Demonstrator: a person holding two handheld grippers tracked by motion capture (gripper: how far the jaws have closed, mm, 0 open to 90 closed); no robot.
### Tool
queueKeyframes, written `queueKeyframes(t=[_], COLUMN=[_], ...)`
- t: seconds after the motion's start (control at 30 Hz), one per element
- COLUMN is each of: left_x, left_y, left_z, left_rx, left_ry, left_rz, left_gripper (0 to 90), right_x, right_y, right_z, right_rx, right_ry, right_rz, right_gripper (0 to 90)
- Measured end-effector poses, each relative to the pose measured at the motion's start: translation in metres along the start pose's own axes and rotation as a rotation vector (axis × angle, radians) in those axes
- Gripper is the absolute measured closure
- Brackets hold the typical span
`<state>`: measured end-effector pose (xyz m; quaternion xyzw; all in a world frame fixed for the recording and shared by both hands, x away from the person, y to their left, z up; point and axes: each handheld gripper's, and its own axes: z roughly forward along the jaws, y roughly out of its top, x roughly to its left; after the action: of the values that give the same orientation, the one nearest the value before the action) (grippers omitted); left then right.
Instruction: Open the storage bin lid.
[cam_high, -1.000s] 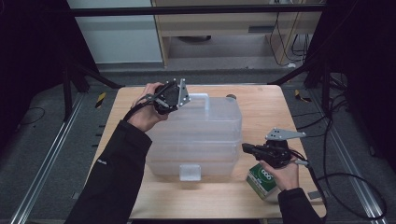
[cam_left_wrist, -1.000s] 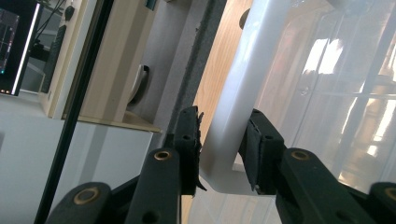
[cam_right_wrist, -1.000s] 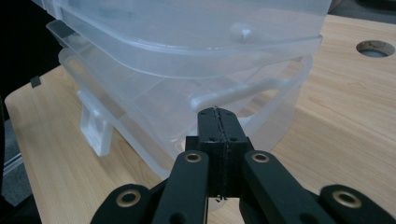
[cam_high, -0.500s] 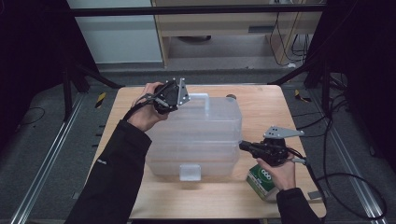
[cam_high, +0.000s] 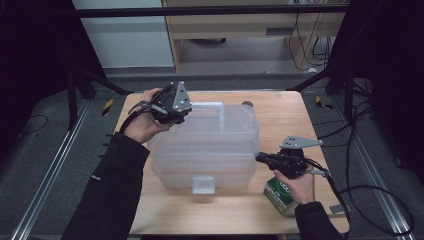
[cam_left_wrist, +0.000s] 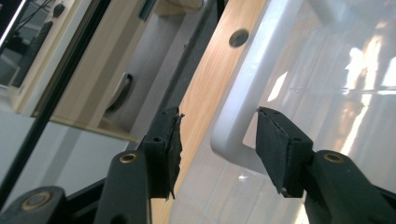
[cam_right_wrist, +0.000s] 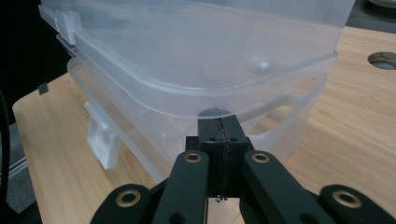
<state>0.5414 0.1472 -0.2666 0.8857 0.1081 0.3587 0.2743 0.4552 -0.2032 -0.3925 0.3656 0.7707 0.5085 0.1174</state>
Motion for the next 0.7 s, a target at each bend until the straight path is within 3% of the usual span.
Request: queueKeyframes(t=[0.2,0.43,0.47,0.5,0.53,0.7], left_x=[0.002,-0.001,-0.001,-0.001,-0.001,0.003], left_y=[-0.013,-0.034,-0.034,-0.039,-0.039,-0.056], left_z=[-0.018,-0.035,-0.035,-0.039,-0.039,-0.051], left_rx=[-0.060,-0.144,-0.144,-0.170,-0.170,-0.214], left_ry=[-0.013,-0.004,-0.004,0.007,0.007,0.051], left_rz=[-0.050,-0.170,-0.170,-0.213,-0.213,-0.337], left_gripper=[44.5,44.4,44.7,45.4,46.4,51.6], right_x=[0.000,0.001,0.001,0.001,0.001,0.001], right_y=[0.000,0.000,0.000,0.000,0.000,0.000], right_z=[0.000,0.000,0.000,0.000,0.000,0.000], right_rx=[0.002,0.005,0.005,0.005,0.005,0.005], right_ry=[-0.001,-0.007,-0.007,-0.007,-0.007,-0.009], right_rz=[0.002,0.005,0.005,0.004,0.004,0.004], right_gripper=[90.0,90.0,90.0,90.0,90.0,90.0])
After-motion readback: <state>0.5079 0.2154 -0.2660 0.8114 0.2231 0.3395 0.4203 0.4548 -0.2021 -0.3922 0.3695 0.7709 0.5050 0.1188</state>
